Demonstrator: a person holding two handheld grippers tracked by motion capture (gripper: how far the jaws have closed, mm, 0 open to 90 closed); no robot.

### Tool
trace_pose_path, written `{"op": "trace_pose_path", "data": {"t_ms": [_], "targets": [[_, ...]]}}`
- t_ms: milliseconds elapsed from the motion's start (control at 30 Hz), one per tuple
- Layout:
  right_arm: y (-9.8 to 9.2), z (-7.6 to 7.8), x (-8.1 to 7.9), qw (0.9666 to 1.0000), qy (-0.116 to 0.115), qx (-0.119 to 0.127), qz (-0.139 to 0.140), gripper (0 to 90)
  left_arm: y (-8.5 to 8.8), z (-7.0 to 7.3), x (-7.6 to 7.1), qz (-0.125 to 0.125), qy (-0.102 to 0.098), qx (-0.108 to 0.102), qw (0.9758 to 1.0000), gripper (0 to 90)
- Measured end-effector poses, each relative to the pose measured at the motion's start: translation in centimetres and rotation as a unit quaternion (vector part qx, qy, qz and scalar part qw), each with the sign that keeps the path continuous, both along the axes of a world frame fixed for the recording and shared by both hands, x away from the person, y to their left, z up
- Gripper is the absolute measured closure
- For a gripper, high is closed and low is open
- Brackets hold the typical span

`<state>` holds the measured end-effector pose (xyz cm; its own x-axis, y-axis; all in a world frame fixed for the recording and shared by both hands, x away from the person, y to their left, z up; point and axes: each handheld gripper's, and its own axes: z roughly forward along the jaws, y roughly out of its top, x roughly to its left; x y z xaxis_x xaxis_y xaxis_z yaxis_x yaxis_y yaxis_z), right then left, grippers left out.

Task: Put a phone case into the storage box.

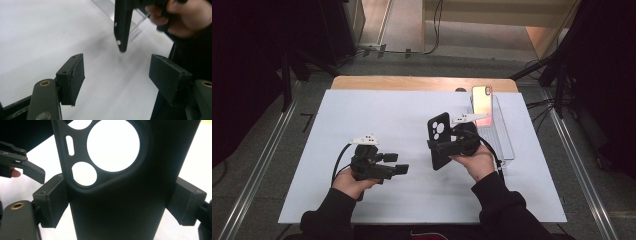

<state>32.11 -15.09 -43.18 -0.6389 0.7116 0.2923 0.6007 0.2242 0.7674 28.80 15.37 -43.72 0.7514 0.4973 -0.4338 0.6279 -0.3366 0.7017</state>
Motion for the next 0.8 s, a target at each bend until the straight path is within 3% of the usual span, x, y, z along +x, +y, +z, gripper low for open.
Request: {"op": "trace_pose_path", "data": {"t_ms": [467, 800], "targets": [[-2.0, 2.0, 0.2, 0.9999, 0.000, 0.009, 0.012, 12.6, 2.4, -1.0, -0.9, 0.000, 0.005, 0.025, 0.9997, 28.6], [-3.8, 3.6, 0.2, 0.9999, -0.005, 0.008, 0.006, 12.6, 3.4, -1.5, -1.2, 0.007, 0.009, 0.027, 0.9996, 28.6]]}}
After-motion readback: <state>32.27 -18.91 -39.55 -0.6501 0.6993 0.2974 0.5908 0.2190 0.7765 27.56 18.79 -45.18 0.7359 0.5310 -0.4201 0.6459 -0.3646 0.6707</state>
